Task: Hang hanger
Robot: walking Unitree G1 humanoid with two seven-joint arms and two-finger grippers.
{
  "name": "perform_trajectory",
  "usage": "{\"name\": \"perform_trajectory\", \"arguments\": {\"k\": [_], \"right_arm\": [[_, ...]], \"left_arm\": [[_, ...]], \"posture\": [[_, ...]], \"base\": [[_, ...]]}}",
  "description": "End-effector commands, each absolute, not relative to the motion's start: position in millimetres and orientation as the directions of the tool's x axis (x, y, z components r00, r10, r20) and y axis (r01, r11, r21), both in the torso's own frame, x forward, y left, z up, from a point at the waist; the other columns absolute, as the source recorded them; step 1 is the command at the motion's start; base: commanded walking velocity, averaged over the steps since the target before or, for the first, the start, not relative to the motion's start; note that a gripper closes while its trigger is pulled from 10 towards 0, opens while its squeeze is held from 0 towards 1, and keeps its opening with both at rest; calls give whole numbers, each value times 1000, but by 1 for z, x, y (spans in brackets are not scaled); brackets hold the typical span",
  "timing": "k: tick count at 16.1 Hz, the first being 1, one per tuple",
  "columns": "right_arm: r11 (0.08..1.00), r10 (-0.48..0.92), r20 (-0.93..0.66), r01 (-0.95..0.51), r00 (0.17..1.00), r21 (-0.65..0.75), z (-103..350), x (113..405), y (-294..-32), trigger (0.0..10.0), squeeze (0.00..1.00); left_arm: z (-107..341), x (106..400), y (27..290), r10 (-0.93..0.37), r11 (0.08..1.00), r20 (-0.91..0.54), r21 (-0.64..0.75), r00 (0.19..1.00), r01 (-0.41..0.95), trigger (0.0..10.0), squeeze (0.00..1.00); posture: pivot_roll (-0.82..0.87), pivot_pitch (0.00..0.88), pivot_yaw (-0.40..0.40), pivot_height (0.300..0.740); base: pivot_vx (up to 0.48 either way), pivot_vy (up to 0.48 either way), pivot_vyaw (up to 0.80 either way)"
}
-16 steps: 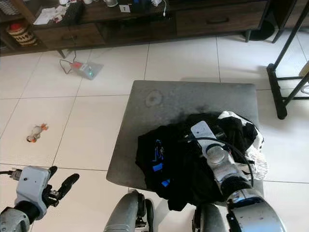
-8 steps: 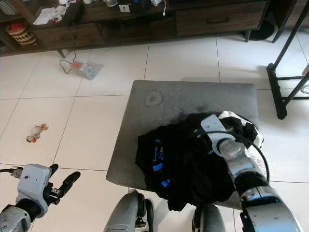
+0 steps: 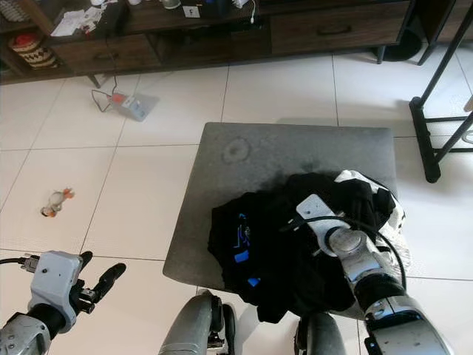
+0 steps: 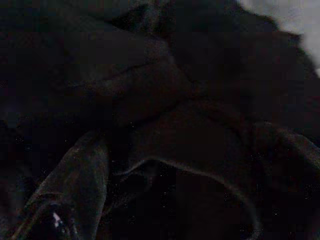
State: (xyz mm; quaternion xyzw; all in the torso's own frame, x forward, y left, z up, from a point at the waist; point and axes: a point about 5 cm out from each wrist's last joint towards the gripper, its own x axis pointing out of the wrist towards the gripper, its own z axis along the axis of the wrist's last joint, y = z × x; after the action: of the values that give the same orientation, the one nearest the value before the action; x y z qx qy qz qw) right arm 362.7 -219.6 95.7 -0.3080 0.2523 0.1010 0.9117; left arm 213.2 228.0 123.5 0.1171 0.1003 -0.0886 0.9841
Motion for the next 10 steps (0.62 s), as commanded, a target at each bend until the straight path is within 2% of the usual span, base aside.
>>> {"name": "perform_trajectory", "arguments": {"k": [1,2,10], "right_arm": [[794,-11,-488,-290,872,-535,99,365,-223,10000,0],[794,-13,-480,-282,877,-538,101,365,-223,0,0],[798,59,-531,-359,846,-485,87,361,-203,0,0]], "left_arm": [[115,207,236,-125,958,-268,218,955,186,10000,0],[115,207,236,-124,958,-269,218,955,186,10000,0],[115,208,242,-106,956,-273,235,956,173,10000,0]], "posture": [[217,443,234,651],[215,444,234,651],[220,440,234,651]], "base": [[0,0,0],[0,0,0],[0,0,0]]}}
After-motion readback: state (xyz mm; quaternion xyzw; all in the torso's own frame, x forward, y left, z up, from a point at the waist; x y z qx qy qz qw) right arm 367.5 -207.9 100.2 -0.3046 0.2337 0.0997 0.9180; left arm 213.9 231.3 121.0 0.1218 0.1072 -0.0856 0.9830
